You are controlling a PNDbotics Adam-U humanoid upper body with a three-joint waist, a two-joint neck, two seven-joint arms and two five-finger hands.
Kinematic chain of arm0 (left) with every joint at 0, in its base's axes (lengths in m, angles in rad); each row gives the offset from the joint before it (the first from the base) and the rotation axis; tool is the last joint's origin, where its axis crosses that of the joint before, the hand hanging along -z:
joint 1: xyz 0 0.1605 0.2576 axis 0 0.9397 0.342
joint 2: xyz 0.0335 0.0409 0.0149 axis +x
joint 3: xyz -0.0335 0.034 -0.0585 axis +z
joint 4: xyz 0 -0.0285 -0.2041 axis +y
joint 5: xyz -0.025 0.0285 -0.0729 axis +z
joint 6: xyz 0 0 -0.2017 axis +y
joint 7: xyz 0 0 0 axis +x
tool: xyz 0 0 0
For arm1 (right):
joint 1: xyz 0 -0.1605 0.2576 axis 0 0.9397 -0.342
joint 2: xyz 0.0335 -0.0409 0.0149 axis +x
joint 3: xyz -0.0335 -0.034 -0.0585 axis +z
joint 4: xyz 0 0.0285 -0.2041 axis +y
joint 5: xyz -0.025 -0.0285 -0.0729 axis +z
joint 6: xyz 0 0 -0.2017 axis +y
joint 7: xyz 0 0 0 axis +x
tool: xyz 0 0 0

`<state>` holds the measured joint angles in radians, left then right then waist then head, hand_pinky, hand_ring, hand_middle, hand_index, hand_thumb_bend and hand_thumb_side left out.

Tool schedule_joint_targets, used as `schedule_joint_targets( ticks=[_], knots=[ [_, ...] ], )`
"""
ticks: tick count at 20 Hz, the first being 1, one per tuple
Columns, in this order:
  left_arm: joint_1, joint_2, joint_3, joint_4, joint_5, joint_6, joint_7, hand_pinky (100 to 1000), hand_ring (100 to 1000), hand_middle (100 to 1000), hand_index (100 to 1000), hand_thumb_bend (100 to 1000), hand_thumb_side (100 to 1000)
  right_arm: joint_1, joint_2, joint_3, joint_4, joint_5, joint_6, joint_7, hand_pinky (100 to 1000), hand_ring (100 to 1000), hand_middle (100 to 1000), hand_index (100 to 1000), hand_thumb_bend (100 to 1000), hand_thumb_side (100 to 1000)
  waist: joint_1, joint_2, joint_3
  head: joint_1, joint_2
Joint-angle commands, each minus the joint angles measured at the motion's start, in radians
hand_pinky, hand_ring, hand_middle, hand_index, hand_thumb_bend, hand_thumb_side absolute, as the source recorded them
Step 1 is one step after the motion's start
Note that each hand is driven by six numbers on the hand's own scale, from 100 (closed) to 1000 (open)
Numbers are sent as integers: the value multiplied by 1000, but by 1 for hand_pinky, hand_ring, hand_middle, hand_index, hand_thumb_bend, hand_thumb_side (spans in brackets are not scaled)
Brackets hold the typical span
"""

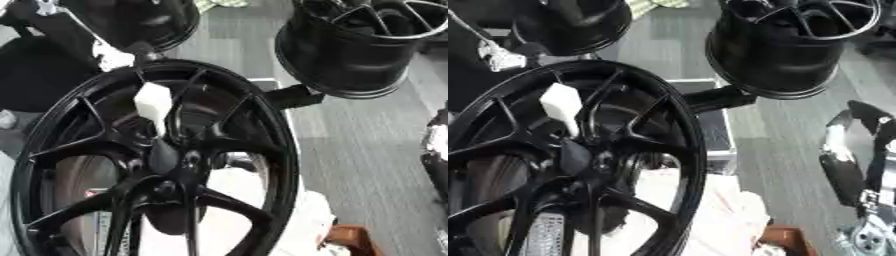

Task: Pull the pin out of the wheel hub.

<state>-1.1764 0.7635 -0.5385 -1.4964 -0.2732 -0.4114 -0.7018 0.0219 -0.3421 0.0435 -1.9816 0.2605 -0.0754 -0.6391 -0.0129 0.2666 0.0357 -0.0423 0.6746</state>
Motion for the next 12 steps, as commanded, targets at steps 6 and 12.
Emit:
schedule_joint_targets(
  ticks=[6,12],
  knots=[
    [25,37,-35,12,-75,-276,-205,854,845,807,879,100,597,-7,-18,-4,-18,-5,0,-4,869,780,595,719,100,493,5,-14,-4,0,-16],
    [48,41,-53,26,-115,-302,-205,862,852,816,881,109,773,-7,-14,-4,-18,-7,1,-4,870,780,595,719,100,496,3,-13,-5,2,-14]
  ],
)
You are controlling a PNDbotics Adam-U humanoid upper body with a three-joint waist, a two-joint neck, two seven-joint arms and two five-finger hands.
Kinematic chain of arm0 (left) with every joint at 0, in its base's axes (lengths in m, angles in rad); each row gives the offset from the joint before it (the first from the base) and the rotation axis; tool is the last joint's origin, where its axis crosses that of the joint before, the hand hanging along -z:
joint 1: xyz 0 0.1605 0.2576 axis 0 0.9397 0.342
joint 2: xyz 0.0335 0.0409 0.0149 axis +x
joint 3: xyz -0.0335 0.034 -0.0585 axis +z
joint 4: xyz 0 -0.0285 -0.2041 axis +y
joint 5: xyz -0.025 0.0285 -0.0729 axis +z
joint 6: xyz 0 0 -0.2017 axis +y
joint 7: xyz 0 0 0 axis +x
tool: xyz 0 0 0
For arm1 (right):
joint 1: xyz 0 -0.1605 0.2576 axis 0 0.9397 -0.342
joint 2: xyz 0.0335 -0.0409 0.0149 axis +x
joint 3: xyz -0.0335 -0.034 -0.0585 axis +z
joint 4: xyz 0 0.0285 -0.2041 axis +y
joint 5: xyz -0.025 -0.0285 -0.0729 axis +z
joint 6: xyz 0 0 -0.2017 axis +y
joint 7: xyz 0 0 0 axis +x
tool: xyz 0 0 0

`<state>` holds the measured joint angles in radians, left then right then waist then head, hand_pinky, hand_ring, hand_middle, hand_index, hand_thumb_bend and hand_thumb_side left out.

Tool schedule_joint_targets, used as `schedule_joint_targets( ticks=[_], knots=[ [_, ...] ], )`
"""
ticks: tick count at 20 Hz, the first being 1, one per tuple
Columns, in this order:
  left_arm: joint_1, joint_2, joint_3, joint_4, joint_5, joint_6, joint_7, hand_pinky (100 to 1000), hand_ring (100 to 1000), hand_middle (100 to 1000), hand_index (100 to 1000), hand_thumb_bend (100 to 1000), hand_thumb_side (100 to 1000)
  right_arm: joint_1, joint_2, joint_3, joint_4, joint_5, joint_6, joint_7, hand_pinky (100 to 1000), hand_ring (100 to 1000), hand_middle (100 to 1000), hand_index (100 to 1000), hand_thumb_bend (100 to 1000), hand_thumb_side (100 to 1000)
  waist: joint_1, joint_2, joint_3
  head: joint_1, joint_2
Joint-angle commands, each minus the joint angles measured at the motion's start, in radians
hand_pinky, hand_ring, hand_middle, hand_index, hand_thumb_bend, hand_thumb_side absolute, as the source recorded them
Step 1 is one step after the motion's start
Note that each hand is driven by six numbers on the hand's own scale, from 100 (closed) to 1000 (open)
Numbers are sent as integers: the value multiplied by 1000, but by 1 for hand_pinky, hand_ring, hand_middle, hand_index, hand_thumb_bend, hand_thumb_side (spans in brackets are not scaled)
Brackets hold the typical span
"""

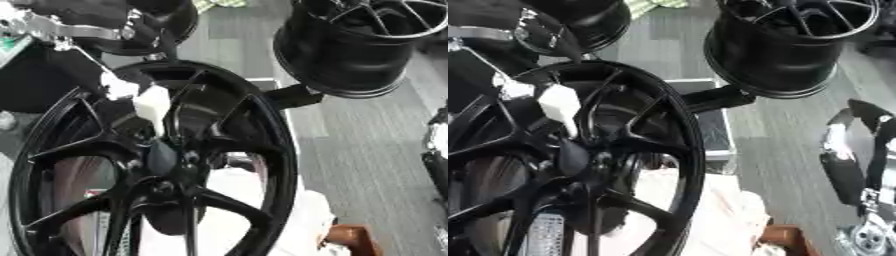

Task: Pull the pin out of the wheel hub.

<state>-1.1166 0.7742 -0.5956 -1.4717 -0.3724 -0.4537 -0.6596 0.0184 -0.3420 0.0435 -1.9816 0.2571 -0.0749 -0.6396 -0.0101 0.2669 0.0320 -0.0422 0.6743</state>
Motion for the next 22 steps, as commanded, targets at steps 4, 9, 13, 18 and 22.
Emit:
schedule_joint_targets(
  ticks=[4,9,13,18,22],
  knots=[
    [-9,25,10,18,-39,-272,-247,877,867,822,878,228,974,-4,-11,-2,-18,-5,2,-1,870,780,595,719,100,499,-2,-13,-2,3,-12],
    [-12,17,30,40,-40,-278,-247,885,875,828,893,318,1000,-2,-8,-2,-18,-7,2,0,870,780,594,719,100,503,-3,-14,-2,4,-9],
    [-9,13,29,61,-73,-290,-247,882,872,814,902,386,1000,-1,-6,-2,-18,-8,3,1,870,780,594,719,100,505,-3,-14,-3,4,-8],
    [4,11,22,79,-107,-314,-247,882,872,808,901,351,1000,-1,-3,-2,-18,-10,5,0,870,780,593,719,100,511,-4,-13,-4,5,-5],
    [14,5,13,90,-105,-319,-247,877,866,801,898,309,1000,-1,-1,-3,-18,-12,4,0,870,780,592,719,100,514,-5,-13,-5,6,-5]
  ],
)
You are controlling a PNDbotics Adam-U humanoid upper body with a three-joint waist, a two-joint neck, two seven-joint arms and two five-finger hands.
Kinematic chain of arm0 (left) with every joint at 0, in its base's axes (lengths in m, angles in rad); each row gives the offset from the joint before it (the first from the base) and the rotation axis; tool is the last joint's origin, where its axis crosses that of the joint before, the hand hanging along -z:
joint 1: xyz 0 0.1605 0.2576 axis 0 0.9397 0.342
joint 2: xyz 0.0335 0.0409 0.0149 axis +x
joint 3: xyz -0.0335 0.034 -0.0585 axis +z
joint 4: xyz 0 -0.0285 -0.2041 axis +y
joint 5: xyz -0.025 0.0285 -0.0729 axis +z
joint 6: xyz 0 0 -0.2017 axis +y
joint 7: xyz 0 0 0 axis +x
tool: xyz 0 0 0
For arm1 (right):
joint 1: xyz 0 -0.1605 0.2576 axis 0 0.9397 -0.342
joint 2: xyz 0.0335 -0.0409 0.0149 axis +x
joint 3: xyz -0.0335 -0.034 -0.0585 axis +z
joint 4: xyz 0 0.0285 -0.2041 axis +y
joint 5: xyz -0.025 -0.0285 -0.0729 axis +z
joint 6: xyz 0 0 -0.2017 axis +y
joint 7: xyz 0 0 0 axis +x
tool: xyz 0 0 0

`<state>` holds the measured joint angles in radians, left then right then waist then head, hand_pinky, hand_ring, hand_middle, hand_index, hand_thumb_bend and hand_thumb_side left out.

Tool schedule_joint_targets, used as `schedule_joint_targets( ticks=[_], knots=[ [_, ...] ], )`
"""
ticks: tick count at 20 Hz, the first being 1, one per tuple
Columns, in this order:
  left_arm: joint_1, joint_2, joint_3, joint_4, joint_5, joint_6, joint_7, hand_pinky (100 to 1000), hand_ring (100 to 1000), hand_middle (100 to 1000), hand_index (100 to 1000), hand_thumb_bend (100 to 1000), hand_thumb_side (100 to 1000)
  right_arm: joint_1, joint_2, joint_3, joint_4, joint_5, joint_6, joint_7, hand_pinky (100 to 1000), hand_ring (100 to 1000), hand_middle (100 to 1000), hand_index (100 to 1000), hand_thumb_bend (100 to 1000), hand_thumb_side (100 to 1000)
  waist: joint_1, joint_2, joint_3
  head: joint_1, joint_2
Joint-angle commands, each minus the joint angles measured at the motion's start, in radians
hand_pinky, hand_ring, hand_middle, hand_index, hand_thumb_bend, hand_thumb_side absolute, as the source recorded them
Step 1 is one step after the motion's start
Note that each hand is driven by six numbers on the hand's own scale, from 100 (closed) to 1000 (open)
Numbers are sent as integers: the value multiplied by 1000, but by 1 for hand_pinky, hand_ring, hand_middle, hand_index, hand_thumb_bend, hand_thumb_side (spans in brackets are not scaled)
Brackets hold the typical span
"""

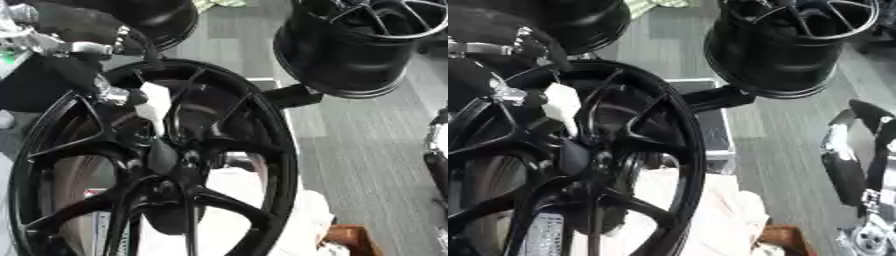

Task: Pull the pin out of the wheel hub.

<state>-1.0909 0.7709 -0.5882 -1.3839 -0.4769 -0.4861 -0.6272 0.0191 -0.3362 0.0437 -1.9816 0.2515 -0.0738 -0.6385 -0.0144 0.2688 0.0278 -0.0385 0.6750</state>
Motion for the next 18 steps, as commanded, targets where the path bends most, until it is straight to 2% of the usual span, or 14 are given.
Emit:
schedule_joint_targets(
  ticks=[1,5,18],
  knots=[
    [-10,7,3,5,1,-287,-280,875,863,798,896,306,1000,-2,-6,-3,-18,-7,3,-1,870,780,592,719,100,514,-1,-14,-2,2,-6],
    [-2,-3,-7,17,17,-288,-280,865,851,777,886,265,1000,-2,-2,-4,-18,-9,4,-3,870,780,592,718,100,515,-2,-13,-4,4,-5],
    [18,-18,-23,47,12,-311,-280,844,814,729,855,269,1000,-5,7,-6,-18,-17,7,-8,871,780,590,718,100,530,-2,-10,-10,6,1]
  ],
)
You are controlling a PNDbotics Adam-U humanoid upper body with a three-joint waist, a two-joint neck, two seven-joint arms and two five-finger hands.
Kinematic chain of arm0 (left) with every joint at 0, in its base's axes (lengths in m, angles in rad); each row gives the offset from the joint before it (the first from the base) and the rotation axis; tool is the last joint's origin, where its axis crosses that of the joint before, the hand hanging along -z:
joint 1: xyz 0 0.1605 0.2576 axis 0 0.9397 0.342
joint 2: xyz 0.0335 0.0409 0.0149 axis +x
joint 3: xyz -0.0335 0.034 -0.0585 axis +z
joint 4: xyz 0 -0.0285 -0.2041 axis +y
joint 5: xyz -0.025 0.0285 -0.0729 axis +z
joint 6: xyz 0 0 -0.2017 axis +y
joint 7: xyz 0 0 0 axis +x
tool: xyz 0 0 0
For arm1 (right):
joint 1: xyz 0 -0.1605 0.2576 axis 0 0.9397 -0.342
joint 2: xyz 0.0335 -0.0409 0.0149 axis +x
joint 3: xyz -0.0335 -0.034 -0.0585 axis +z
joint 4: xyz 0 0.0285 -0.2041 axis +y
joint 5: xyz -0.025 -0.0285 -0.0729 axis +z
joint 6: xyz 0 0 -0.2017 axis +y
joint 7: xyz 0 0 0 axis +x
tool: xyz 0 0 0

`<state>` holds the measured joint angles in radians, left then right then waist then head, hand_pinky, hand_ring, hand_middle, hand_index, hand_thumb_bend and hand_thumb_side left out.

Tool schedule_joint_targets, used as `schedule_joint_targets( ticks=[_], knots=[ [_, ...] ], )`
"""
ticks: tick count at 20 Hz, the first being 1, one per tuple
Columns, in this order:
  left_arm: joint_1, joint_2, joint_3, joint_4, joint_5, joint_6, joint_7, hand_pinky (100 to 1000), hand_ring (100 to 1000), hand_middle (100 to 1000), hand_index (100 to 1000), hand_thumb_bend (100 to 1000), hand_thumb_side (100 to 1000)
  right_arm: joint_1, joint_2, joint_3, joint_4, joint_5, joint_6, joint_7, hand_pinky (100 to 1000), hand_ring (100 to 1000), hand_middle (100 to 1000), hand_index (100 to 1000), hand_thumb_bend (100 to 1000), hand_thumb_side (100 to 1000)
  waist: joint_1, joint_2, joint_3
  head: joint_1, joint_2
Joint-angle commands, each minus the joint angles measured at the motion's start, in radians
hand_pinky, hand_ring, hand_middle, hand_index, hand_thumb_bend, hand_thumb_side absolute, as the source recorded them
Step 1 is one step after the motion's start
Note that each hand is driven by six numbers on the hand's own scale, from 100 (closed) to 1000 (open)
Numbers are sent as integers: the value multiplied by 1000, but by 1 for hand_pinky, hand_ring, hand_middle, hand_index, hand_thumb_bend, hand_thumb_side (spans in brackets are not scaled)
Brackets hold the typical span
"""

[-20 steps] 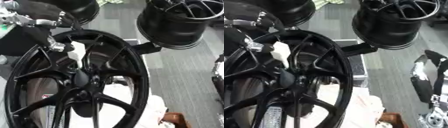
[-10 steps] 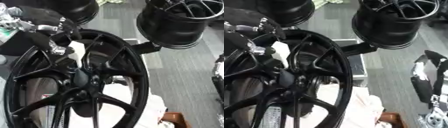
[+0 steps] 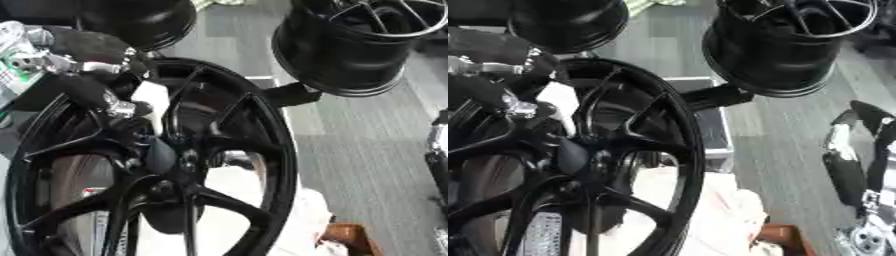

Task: Pull the pin out of the wheel hub.

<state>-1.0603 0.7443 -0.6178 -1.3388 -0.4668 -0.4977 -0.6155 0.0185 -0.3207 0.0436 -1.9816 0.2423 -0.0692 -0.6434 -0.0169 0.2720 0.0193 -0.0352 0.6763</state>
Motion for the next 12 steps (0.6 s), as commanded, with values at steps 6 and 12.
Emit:
schedule_joint_targets(
  ticks=[6,12],
  knots=[
    [-11,-5,9,12,18,-299,-291,820,786,691,833,153,989,-5,-6,-6,-18,-11,4,-2,871,781,590,718,100,535,0,-13,-2,3,-1],
    [-16,-14,17,5,64,-263,-291,756,696,590,748,100,725,-5,-4,-7,-18,-14,4,-2,872,781,589,719,100,540,-2,-14,-3,3,-2]
  ],
)
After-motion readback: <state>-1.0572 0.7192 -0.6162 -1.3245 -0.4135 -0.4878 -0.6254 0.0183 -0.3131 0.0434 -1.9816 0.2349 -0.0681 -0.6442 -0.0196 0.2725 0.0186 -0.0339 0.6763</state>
